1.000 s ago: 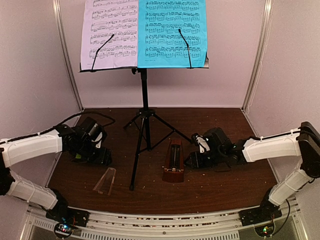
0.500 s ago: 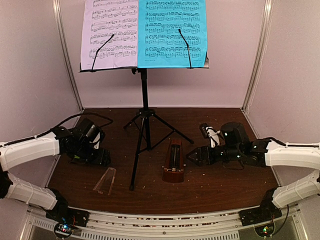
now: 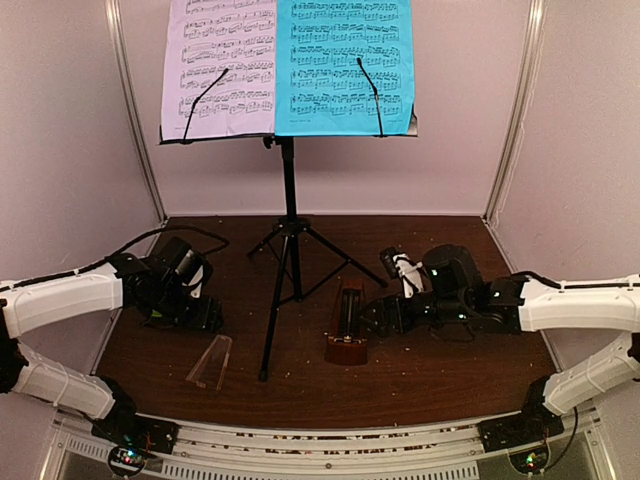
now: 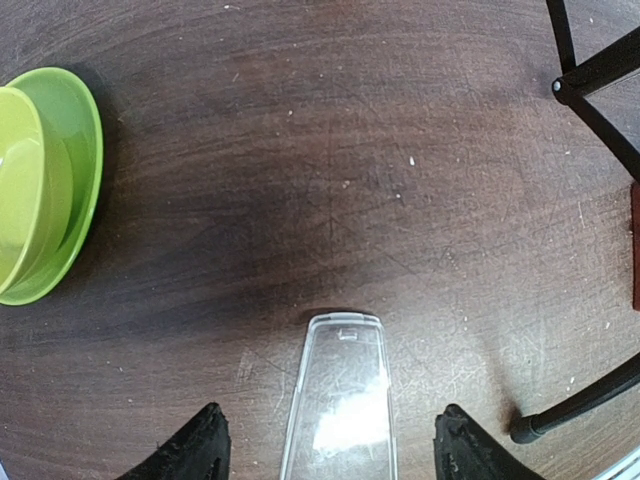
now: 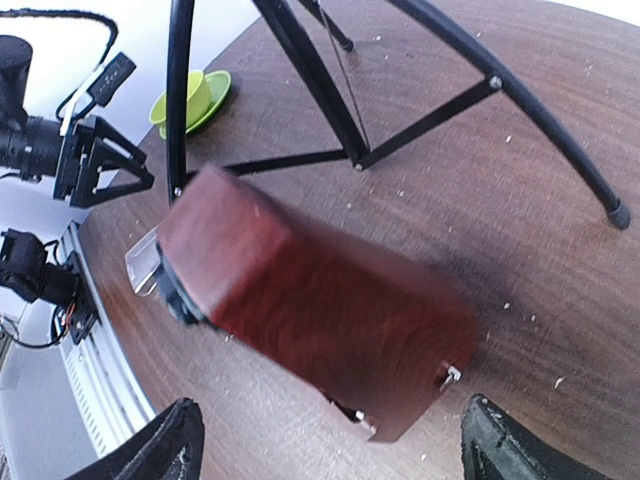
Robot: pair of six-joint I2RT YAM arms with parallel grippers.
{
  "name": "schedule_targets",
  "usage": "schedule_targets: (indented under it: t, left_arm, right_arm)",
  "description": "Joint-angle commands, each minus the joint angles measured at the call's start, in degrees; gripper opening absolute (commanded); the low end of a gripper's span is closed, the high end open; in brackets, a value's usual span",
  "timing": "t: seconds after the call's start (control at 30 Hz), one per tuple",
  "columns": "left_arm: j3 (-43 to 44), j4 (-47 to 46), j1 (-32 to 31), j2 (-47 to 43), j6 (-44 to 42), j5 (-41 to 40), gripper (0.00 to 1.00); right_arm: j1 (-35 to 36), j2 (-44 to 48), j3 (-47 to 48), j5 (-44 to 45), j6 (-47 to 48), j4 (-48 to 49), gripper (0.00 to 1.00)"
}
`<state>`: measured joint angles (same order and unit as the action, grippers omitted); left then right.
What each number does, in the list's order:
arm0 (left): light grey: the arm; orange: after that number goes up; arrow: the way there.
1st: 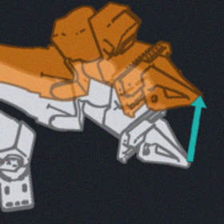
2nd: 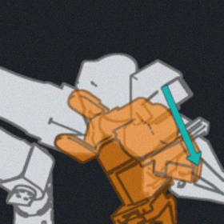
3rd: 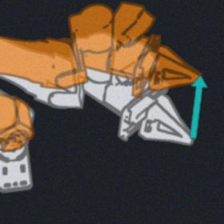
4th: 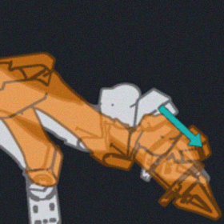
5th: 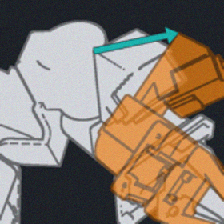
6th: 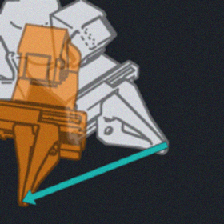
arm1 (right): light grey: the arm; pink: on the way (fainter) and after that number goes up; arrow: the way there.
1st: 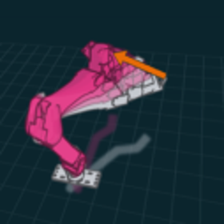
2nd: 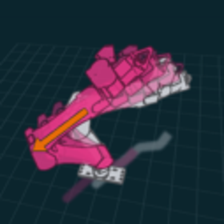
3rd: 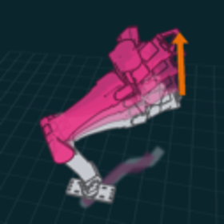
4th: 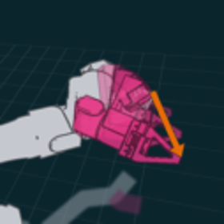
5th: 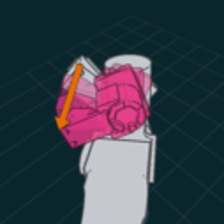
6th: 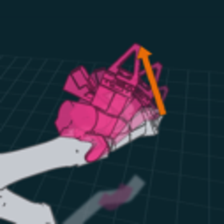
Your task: Set up the instrument practice props
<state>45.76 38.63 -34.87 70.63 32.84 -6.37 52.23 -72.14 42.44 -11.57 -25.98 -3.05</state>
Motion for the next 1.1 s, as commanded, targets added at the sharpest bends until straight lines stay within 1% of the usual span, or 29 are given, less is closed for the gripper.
schedule_targets:
  t: [0.0, 0.3, 0.47, 0.67, 0.9, 1.07]
  left_arm:
    - [1.35, -2.25, 0.37, 0.3, -1.0, 0.13, 0.72]
    - [0.85, -2.25, 0.41, 0.13, -1.26, 0.16, 0.72]
    - [0.74, -2.3, 0.41, 0.3, -1.27, 0.3, 0.72]
    - [0.48, -2.36, 0.42, 0.34, -1.18, 0.31, 0.72]
    - [0.71, -2.33, 0.38, 0.76, -1.61, 0.13, 0.72]
    - [1.0, -2.62, 0.42, 1.33, -1.75, 0.3, 0.72]
  right_arm:
    - [1.06, -1.55, 2.94, 5.13, -1.05, 1.54, 0.88]
    - [2.95, -3.72, 4.48, 9.07, -1.91, 2.94, 0.87]
    - [3.24, -5.05, 5.21, 13.18, -2.68, 2.18, 0.82]
    - [3.33, -5.98, 5.57, 14.34, -3.66, 2.66, 0.8]
    - [3.4, -5.39, 4.91, 16.19, -3.07, 1.46, 0.64]
    - [3.34, -4.64, 4.29, 16.32, -2.77, 0.93, 0.59]
